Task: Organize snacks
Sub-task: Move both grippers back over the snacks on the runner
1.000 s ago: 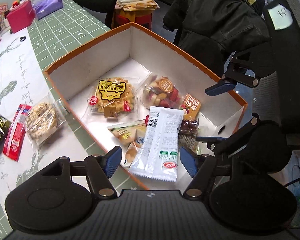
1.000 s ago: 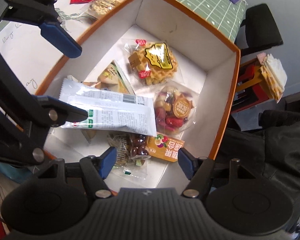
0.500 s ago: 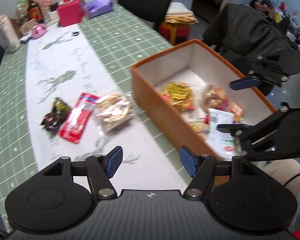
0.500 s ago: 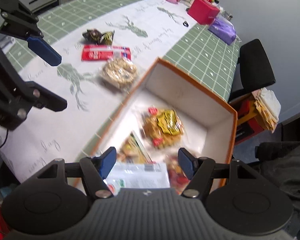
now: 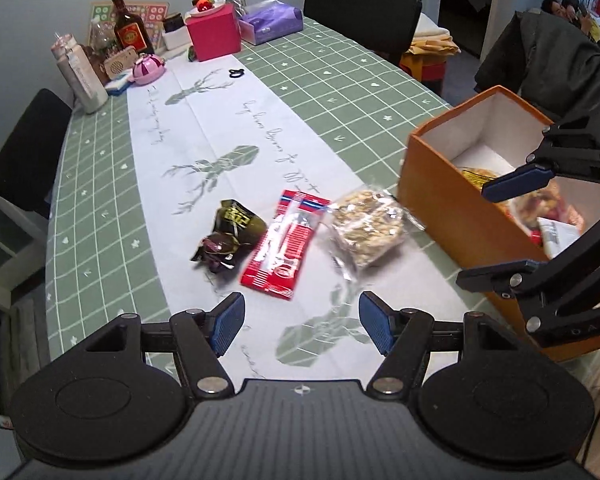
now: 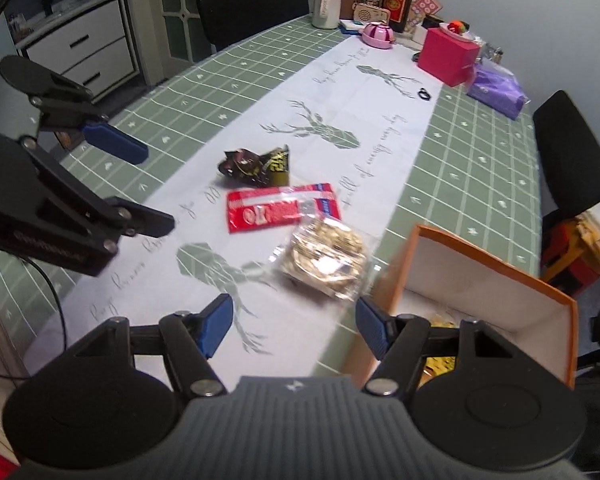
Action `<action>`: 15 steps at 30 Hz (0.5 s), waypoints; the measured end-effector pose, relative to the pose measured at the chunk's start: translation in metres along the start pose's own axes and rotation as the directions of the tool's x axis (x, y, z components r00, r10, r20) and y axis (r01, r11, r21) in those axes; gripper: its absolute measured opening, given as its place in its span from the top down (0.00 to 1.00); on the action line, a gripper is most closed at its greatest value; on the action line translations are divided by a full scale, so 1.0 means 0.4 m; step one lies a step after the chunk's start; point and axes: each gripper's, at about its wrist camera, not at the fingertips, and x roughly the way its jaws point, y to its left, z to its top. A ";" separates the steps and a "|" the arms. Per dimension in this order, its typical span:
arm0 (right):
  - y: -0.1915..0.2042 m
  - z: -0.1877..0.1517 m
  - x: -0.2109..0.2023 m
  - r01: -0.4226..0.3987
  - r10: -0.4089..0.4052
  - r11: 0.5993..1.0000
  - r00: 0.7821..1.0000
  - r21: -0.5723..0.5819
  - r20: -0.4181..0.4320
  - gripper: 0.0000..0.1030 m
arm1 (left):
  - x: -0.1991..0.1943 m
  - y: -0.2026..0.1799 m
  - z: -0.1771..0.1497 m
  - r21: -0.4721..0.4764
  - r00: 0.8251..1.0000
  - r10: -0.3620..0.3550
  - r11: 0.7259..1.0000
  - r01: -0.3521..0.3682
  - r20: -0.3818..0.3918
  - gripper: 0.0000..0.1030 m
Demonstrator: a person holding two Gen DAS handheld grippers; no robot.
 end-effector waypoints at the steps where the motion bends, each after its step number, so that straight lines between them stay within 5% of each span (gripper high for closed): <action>1: 0.004 0.005 0.016 -0.008 0.008 1.000 1.000 0.010 0.003 0.35 | 0.011 0.009 -0.003 -0.003 1.000 -0.003 1.000 0.003 0.010 0.25; 6: 0.020 0.015 0.107 -0.011 0.011 1.000 1.000 0.000 -0.018 0.32 | 0.075 0.043 -0.017 -0.004 0.998 0.000 1.000 0.000 0.060 0.25; 15: 0.025 0.013 0.206 0.023 -0.046 0.970 0.995 -0.244 -0.090 0.27 | 0.209 0.049 -0.051 0.066 0.999 -0.036 0.997 0.033 0.037 0.25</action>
